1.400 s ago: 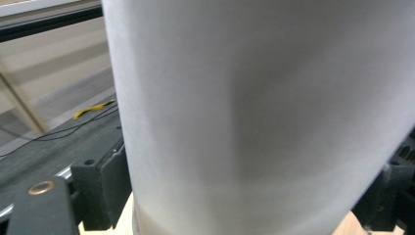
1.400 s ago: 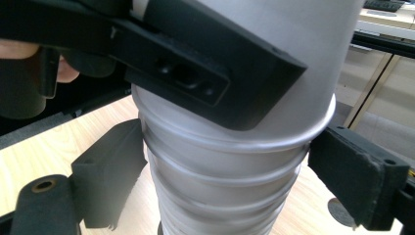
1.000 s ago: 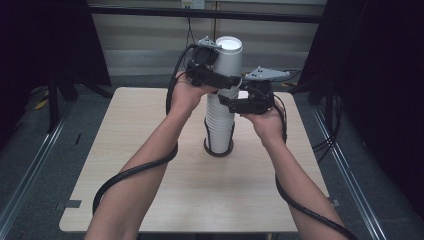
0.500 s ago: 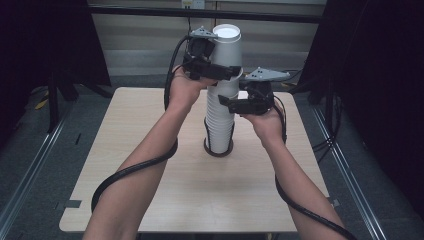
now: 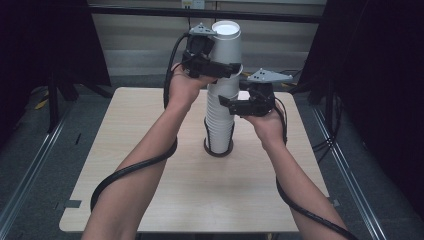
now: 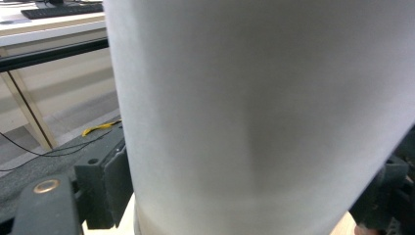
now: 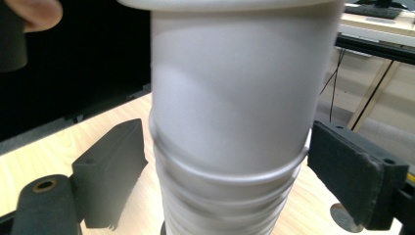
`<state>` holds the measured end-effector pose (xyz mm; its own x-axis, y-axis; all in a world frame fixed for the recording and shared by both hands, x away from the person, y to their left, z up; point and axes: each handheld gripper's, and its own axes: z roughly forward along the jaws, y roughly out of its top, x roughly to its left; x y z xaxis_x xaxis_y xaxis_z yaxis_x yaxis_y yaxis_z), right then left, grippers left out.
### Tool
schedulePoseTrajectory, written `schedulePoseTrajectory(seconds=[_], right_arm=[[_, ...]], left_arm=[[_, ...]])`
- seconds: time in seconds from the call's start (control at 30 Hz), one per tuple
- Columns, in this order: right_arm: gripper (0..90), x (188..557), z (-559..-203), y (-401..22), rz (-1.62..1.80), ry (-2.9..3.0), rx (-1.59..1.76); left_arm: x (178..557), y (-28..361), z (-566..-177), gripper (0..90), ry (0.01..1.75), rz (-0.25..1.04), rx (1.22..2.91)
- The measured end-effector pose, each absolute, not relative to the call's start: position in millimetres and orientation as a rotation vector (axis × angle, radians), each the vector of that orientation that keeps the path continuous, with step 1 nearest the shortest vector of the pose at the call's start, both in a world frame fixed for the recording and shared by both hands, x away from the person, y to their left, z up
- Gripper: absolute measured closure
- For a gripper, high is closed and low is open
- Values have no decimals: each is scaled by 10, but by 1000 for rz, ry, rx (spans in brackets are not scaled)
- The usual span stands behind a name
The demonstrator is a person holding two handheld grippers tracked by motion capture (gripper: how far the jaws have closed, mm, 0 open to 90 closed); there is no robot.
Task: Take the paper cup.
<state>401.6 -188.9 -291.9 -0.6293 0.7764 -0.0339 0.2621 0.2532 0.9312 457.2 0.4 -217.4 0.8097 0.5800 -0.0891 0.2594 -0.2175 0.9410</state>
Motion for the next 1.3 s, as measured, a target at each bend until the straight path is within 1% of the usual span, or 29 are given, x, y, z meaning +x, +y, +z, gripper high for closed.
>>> schedulePoseTrajectory(seconds=[0.37,0.73,1.03,1.3], right_arm=[[134,4010,-2926,-1936,1349,2064,947],[135,4011,-2934,-1936,1344,2065,955],[136,4023,-2938,-1937,1339,2066,953],[137,4025,-2937,-1964,1343,2060,958]], left_arm=[[4565,39,-2077,150,631,339,1796],[4556,108,-2069,147,637,333,1783],[4570,40,-2027,147,627,336,1785],[4583,55,-1981,146,630,337,1774]])
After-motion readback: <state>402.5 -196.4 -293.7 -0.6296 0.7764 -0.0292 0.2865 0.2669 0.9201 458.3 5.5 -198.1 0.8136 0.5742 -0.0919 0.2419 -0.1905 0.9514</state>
